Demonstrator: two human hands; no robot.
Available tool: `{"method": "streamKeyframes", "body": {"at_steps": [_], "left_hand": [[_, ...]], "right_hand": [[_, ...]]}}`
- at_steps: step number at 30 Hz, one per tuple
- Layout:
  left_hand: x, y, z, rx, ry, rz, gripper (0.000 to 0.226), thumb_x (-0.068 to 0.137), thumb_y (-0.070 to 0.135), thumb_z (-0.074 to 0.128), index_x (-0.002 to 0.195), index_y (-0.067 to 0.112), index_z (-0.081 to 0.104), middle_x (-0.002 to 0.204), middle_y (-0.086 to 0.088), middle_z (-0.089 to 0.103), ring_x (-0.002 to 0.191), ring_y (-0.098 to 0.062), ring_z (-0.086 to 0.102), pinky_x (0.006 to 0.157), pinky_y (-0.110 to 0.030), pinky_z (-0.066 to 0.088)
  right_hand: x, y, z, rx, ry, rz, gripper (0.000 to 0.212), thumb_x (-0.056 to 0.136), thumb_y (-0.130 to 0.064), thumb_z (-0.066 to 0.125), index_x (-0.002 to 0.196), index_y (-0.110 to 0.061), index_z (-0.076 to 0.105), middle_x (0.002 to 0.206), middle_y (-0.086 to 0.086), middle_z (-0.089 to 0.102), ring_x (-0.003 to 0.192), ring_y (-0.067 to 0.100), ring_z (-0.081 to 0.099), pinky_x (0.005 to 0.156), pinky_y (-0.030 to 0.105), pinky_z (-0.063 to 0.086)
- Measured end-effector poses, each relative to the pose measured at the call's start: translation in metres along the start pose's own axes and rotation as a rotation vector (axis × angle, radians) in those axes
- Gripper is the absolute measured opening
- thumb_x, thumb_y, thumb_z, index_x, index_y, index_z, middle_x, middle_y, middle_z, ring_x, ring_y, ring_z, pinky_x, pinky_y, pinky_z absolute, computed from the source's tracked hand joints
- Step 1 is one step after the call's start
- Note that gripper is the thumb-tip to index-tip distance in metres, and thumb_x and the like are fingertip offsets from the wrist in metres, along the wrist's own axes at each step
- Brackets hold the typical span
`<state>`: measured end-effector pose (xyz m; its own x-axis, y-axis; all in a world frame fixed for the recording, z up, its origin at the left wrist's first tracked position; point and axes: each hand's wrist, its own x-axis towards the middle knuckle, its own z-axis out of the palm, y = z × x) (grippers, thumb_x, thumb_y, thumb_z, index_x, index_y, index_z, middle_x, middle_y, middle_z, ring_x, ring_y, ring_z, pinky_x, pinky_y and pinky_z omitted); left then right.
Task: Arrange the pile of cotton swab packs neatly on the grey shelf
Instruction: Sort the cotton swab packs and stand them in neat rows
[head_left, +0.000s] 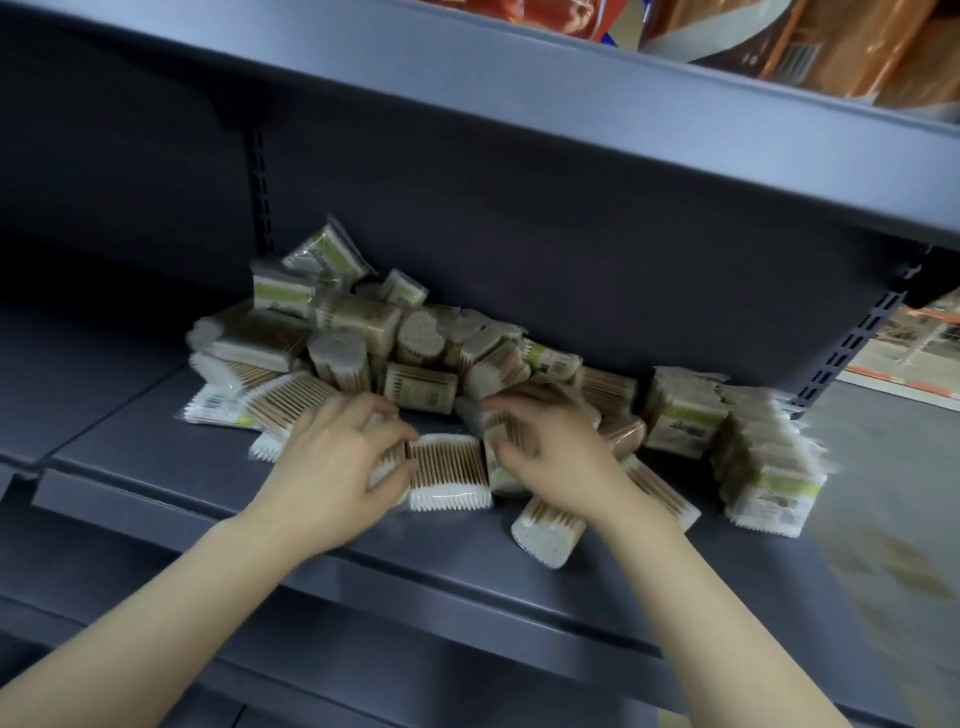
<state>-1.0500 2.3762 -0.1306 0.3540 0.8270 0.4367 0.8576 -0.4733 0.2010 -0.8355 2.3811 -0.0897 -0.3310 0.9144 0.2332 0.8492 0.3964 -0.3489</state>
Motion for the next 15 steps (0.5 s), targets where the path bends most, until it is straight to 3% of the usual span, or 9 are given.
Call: {"method": "streamKeyframes", "body": {"at_steps": [4, 9, 15], "left_hand": [[-0.005, -0.002, 0.002, 0.008, -0.050, 0.006, 0.036, 0.073, 0.050, 0.043, 0.083, 0.025, 0.068, 0.099, 0.002, 0.064, 0.091, -0.028, 0.060, 0.076, -0.040, 0.047], [-0.008, -0.002, 0.004, 0.005, 0.000, 0.004, 0.031, 0.070, 0.042, 0.042, 0.073, 0.021, 0.065, 0.093, 0.001, 0.065, 0.084, -0.028, 0.062, 0.072, -0.037, 0.048], [-0.012, -0.006, 0.006, 0.061, 0.051, -0.031, 0.031, 0.066, 0.034, 0.039, 0.073, 0.019, 0.066, 0.089, 0.000, 0.065, 0.075, -0.027, 0.062, 0.065, -0.033, 0.048]], "right_hand": [[0.006, -0.009, 0.010, -0.044, -0.079, -0.071, 0.045, 0.087, -0.023, 0.055, 0.132, -0.019, 0.049, 0.137, -0.001, 0.047, 0.124, 0.017, 0.043, 0.100, 0.024, 0.033], [0.014, -0.018, 0.021, -0.213, -0.230, -0.137, 0.056, 0.086, -0.028, 0.055, 0.138, -0.016, 0.039, 0.143, 0.001, 0.039, 0.131, 0.020, 0.032, 0.107, 0.027, 0.026], [0.022, -0.024, 0.027, -0.230, -0.313, -0.129, 0.062, 0.085, -0.030, 0.057, 0.141, -0.015, 0.034, 0.146, 0.003, 0.035, 0.133, 0.021, 0.029, 0.106, 0.025, 0.022]]}}
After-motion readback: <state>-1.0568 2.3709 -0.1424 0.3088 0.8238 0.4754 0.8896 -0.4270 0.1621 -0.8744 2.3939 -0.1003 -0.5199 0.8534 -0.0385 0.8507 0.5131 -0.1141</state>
